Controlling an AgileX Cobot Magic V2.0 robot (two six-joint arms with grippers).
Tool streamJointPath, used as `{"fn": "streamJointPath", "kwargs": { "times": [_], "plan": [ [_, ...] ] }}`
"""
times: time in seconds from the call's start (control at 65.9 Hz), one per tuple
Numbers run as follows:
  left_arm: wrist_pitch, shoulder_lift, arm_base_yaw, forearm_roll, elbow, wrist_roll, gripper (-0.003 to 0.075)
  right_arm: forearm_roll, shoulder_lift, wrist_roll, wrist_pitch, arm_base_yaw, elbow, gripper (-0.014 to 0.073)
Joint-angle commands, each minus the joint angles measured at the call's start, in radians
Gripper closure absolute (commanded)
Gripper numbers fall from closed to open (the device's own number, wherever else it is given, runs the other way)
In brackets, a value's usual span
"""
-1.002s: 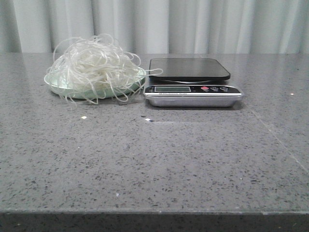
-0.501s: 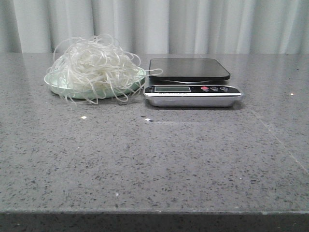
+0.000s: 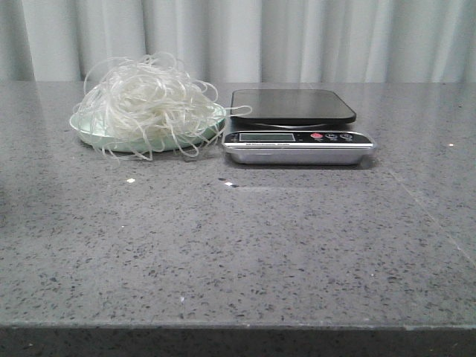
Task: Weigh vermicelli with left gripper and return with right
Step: 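Lower the left gripper onto the vermicelli pile and close it, then lift the vermicelli with the left gripper and carry it over the scale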
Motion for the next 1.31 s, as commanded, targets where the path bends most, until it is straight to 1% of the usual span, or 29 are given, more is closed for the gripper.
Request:
{"fn": "streamJointPath", "kwargs": {
  "times": [0.0, 0.106, 0.304, 0.38, 0.486, 0.638, 0.729, 0.759, 0.835, 0.865, 0.88, 0.896, 0.911, 0.941, 0.956, 0.972, 0.987, 1.002, 1.032, 1.047, 1.093, 1.154, 1.214, 1.29],
  "plan": [
    [-0.019, 0.126, -0.066, -0.012, -0.128, 0.006, 0.0061, -0.013, -0.016, -0.006, -0.084, -0.005, -0.008, 0.0405],
    [0.017, 0.283, -0.117, -0.012, -0.247, 0.006, 0.0061, -0.013, -0.016, -0.006, -0.084, -0.005, -0.008, 0.0405],
    [0.118, 0.525, -0.127, -0.012, -0.439, -0.012, 0.0061, -0.013, -0.016, -0.006, -0.084, -0.005, -0.008, 0.0405],
    [0.149, 0.600, -0.127, -0.027, -0.495, -0.012, 0.0061, -0.013, -0.016, -0.006, -0.084, -0.005, -0.008, 0.0405],
    [0.227, 0.710, -0.127, -0.084, -0.574, -0.012, 0.0061, -0.013, -0.016, -0.006, -0.084, -0.005, -0.008, 0.0405],
    [0.369, 0.854, -0.127, -0.084, -0.661, -0.012, 0.0061, -0.013, -0.016, -0.006, -0.084, -0.005, -0.008, 0.0405],
    [0.429, 0.915, -0.127, -0.084, -0.689, -0.012, 0.0064, -0.013, -0.016, -0.006, -0.084, -0.005, -0.008, 0.0405],
    [0.448, 0.935, -0.127, -0.084, -0.697, -0.012, 0.0076, -0.013, -0.016, -0.006, -0.084, -0.005, -0.008, 0.0405],
    [0.483, 0.966, -0.127, -0.084, -0.708, -0.012, 0.0139, -0.013, -0.016, -0.006, -0.084, -0.005, -0.008, 0.0405],
    [0.502, 0.981, -0.127, -0.084, -0.716, -0.012, 0.0226, -0.013, -0.016, -0.006, -0.084, -0.005, -0.008, 0.0405],
    [0.505, 0.983, -0.127, -0.084, -0.718, -0.012, 0.0245, -0.013, -0.016, -0.006, -0.084, -0.005, -0.008, 0.0405],
    [0.514, 0.987, -0.127, -0.084, -0.724, -0.012, 0.0306, -0.013, -0.016, -0.006, -0.084, -0.005, -0.008, 0.0405],
    [0.517, 0.989, -0.127, -0.084, -0.726, -0.012, 0.0328, -0.013, -0.016, -0.006, -0.084, -0.005, -0.008, 0.0405],
    [0.526, 0.992, -0.127, -0.084, -0.735, -0.012, 0.0423, -0.013, -0.016, -0.006, -0.084, -0.005, -0.008, 0.0405],
    [0.526, 0.994, -0.127, -0.084, -0.742, -0.012, 0.0499, -0.013, -0.016, -0.006, -0.084, -0.005, -0.008, 0.0405],
    [0.526, 0.994, -0.127, -0.084, -0.742, -0.012, 0.0499, -0.013, -0.016, -0.006, -0.084, -0.005, -0.008, 0.0405],
    [0.526, 0.994, -0.127, -0.084, -0.750, -0.012, 0.0575, -0.013, -0.016, -0.006, -0.084, -0.005, -0.008, 0.0405],
    [0.526, 0.994, -0.127, -0.084, -0.758, -0.012, 0.0618, -0.013, -0.016, -0.006, -0.084, -0.005, -0.008, 0.0405],
    [0.526, 0.994, -0.127, -0.084, -0.770, -0.009, 0.0606, -0.013, -0.016, -0.006, -0.084, -0.005, -0.008, 0.0405],
    [0.526, 0.992, -0.127, -0.084, -0.785, -0.009, 0.0574, -0.013, -0.016, -0.006, -0.084, -0.005, -0.008, 0.0405],
    [0.527, 0.987, -0.127, -0.084, -0.814, -0.009, 0.0547, -0.013, -0.016, -0.006, -0.084, -0.005, -0.008, 0.0405],
    [0.529, 0.983, -0.127, -0.104, -0.870, -0.009, 0.0559, -0.013, -0.016, -0.006, -0.084, -0.005, -0.008, 0.0405],
    [0.531, 0.983, -0.131, -0.158, -0.951, -0.009, 0.0598, -0.013, -0.016, -0.006, -0.084, -0.005, -0.008, 0.0405],
    [0.533, 0.983, -0.144, -0.212, -1.026, -0.006, 0.0594, -0.013, -0.016, -0.006, -0.084, -0.005, -0.008, 0.0405]
  ]
}}
